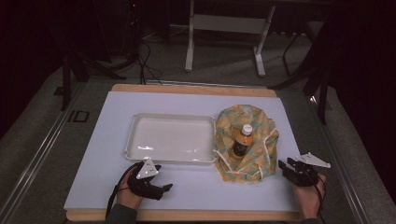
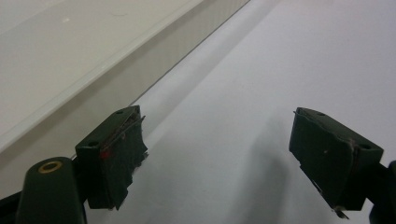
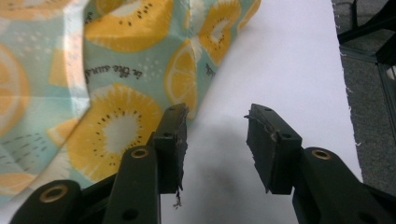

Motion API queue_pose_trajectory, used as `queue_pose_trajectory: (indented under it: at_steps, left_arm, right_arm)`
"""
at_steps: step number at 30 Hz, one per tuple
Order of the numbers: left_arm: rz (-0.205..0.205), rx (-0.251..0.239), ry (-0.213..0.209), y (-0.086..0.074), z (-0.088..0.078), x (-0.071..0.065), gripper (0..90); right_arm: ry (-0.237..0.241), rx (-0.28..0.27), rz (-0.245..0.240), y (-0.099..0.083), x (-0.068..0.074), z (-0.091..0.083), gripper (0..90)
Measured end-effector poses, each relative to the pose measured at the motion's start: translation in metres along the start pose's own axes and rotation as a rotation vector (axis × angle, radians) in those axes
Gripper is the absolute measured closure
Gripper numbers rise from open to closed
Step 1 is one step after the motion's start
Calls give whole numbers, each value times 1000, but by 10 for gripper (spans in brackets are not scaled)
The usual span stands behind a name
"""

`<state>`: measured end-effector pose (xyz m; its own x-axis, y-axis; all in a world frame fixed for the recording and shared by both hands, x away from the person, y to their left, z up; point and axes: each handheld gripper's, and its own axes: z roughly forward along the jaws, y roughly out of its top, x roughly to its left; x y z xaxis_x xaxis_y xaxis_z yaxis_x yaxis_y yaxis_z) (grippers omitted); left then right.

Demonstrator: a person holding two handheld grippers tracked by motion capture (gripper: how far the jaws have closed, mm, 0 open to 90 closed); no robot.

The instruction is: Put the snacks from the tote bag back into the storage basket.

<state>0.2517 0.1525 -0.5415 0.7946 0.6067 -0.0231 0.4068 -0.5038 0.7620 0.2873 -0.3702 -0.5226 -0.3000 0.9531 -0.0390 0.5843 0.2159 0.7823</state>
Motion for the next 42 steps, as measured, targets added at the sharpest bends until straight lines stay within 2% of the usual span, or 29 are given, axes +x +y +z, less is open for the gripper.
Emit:
queue_pose_trajectory:
  at_steps: [7, 12, 26, 34, 37, 38, 42]
  left_arm:
    - [4, 6, 6, 0, 1, -1, 180]
    - [0, 4, 2, 0, 1, 0, 180]
    - [4, 6, 8, 0, 1, -1, 180]
    - [8, 11, 6, 0, 1, -1, 180]
    - [9, 12, 6, 0, 1, -1, 180]
    - [10, 13, 6, 0, 1, -1, 180]
    - [12, 14, 6, 1, 1, -1, 180]
  right_arm:
    - [16, 37, -66, 5, 3, -2, 596]
    - [37, 46, -59, 5, 0, -3, 600]
    - [58, 71, -114, 13, 2, -8, 600]
    - [77, 86, -182, 26, 6, -12, 604]
    - [79, 89, -191, 28, 7, -13, 605]
    - [94, 89, -209, 33, 8, -14, 605]
    - [104, 104, -243, 39, 9, -15, 605]
